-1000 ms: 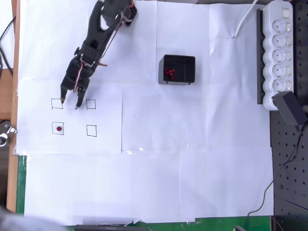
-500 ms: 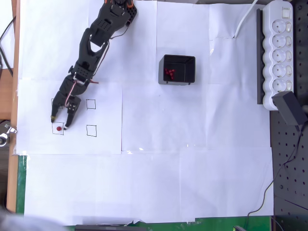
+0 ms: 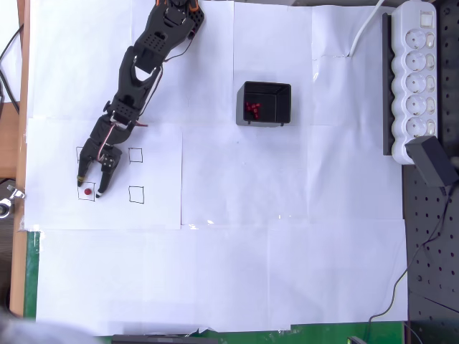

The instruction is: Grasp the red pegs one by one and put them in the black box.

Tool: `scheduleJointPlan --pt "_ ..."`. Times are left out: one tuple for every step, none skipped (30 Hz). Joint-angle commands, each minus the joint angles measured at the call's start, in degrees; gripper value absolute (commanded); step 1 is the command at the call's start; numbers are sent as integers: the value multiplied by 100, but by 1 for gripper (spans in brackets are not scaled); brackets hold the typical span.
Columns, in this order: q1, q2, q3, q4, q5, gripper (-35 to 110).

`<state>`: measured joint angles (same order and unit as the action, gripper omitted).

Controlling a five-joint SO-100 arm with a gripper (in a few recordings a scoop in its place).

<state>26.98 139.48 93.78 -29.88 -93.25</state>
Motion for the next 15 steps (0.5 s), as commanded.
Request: scheduleJointPlan --pt "-35 -97 501 457 -26 19" --pt "-53 -123 501 492 -35 19" --pt "-70 -149 501 554 -35 19" --pt "-79 -167 501 606 -35 19" --pt "-88 -193 501 659 -35 19" --pt "-97 -211 492 694 -35 19" --pt "-97 -229 492 738 -44 18" --pt "-97 -246 492 773 -53 18" --pt "-97 -255 492 817 -44 18" --pt "-88 -264 483 844 -44 18" --pt "-70 -272 475 870 -44 18" --pt "-62 -281 466 914 -18 18" --pt "-53 -290 448 914 -9 18" --pt "-44 -316 422 940 9 18" --pt "-35 -334 396 976 9 18"
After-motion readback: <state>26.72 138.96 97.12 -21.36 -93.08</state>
